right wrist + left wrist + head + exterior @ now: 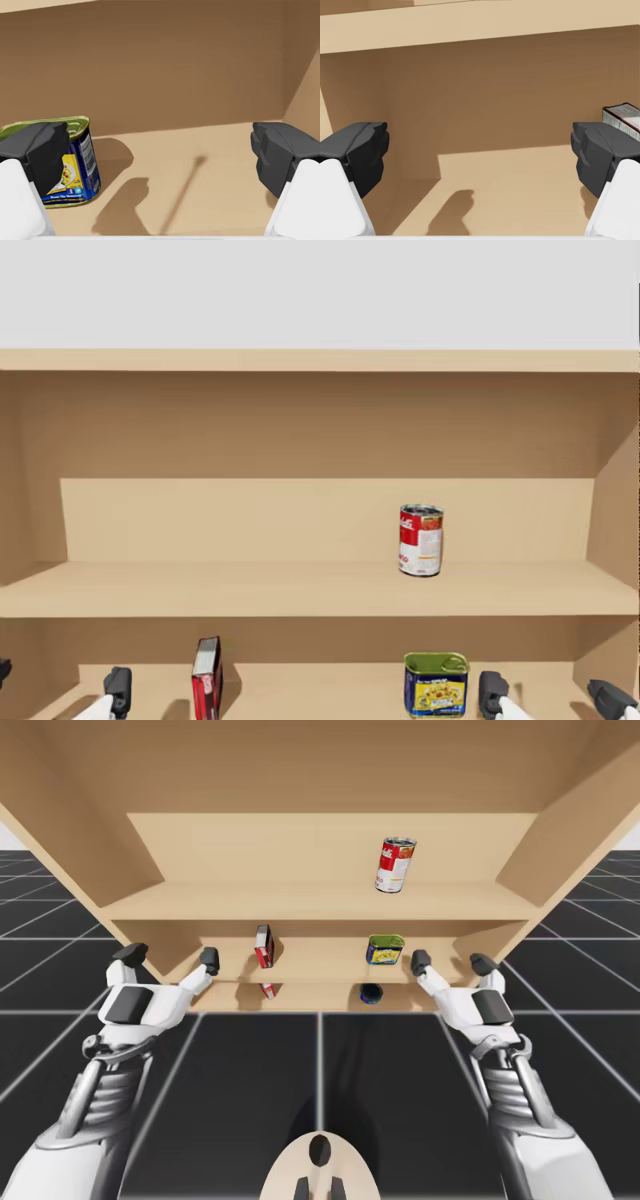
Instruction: Find the pudding box on the shelf and bring it to me.
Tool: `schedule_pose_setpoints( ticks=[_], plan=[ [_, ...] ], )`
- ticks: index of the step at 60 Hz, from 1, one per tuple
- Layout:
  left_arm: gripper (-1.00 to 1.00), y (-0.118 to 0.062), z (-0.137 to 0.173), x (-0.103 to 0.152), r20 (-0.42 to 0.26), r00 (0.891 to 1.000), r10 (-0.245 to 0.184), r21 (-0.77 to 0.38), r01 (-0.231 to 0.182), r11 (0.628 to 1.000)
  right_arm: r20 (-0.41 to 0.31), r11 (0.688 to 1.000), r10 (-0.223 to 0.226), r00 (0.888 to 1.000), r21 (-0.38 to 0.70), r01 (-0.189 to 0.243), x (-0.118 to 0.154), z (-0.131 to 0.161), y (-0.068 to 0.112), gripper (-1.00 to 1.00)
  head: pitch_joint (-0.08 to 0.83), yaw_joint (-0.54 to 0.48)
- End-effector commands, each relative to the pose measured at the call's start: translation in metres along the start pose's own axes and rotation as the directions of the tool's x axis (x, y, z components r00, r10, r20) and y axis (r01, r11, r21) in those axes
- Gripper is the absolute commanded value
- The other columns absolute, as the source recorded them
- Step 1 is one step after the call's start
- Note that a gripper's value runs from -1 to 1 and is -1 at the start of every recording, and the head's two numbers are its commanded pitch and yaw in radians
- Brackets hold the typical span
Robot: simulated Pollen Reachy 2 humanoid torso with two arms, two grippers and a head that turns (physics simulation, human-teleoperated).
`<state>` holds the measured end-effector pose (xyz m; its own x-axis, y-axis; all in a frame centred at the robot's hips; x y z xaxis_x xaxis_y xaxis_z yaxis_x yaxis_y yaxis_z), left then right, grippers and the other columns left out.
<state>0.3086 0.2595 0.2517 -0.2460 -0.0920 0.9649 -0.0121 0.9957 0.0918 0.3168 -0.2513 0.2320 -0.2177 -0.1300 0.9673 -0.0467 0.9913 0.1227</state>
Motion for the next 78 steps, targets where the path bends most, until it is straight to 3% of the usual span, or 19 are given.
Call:
schedule_pose_setpoints(
  ticks=[1, 7, 26, 34, 50, 54, 58, 59, 65, 69, 78],
  plan=[
    [-1.0, -0.001, 0.0, -0.001, -0.008, 1.0, -0.002, -0.001, 0.002, 1.0, 0.013, 0.999, 0.004, 1.0, -0.045, -0.004, -0.003, 0.002, 0.005, -1.0, 0.004, -0.02],
    [-1.0, -0.001, 0.0, -0.001, -0.011, 1.0, -0.001, 0.001, 0.001, 1.0, -0.007, 1.0, 0.008, 1.0, 0.009, -0.008, -0.003, 0.001, 0.004, -1.0, 0.029, -0.02],
    [-1.0, 0.0, -0.001, -0.001, -0.014, 1.0, -0.003, -0.003, 0.003, 1.0, -0.012, 0.999, 0.036, 0.999, -0.01, -0.037, -0.004, -0.001, 0.004, -1.0, 0.229, 0.04],
    [-1.0, -0.001, -0.001, -0.002, -0.015, 1.0, -0.008, -0.006, 0.008, 1.0, -0.016, 0.999, 0.038, 0.999, -0.008, -0.038, -0.004, -0.001, 0.004, -1.0, 0.307, 0.1],
    [-1.0, -0.003, 0.0, -0.003, -0.018, 1.0, -0.008, -0.02, 0.007, 1.0, -0.027, 0.998, 0.057, 0.998, 0.002, -0.057, -0.007, -0.001, 0.006, -1.0, 0.377, 0.22],
    [-1.0, -0.008, 0.001, -0.003, -0.026, 1.0, 0.002, -0.04, -0.003, 0.999, -0.028, 0.998, 0.064, 0.998, 0.002, -0.064, -0.007, -0.001, 0.006, -1.0, 0.383, 0.23],
    [-1.0, -0.017, 0.003, 0.0, -0.064, 0.996, 0.059, -0.072, -0.064, 0.995, -0.029, 0.998, 0.065, 0.997, 0.002, -0.065, -0.008, -0.001, 0.006, -1.0, 0.383, 0.23],
    [-1.0, -0.023, 0.006, 0.003, -0.099, 0.991, 0.095, -0.099, -0.105, 0.99, -0.029, 0.998, 0.068, 0.997, -0.001, -0.068, -0.008, -0.002, 0.006, -1.0, 0.382, 0.23],
    [-1.0, -0.049, 0.018, 0.018, -0.154, 0.985, 0.083, -0.132, -0.104, 0.986, -0.03, 0.997, 0.071, 0.997, -0.007, -0.072, -0.008, -0.002, 0.006, -1.0, 0.38, 0.23],
    [-1.0, -0.062, 0.023, 0.027, -0.17, 0.98, 0.107, -0.162, -0.134, 0.978, -0.029, 0.997, 0.074, 0.997, -0.008, -0.074, -0.008, -0.002, 0.005, -1.0, 0.383, 0.23],
    [-1.0, -0.087, 0.022, 0.037, -0.192, 0.977, 0.098, -0.204, -0.137, 0.969, -0.027, 0.997, 0.078, 0.997, -0.007, -0.079, -0.009, -0.002, 0.005, -1.0, 0.374, 0.25]
  ],
)
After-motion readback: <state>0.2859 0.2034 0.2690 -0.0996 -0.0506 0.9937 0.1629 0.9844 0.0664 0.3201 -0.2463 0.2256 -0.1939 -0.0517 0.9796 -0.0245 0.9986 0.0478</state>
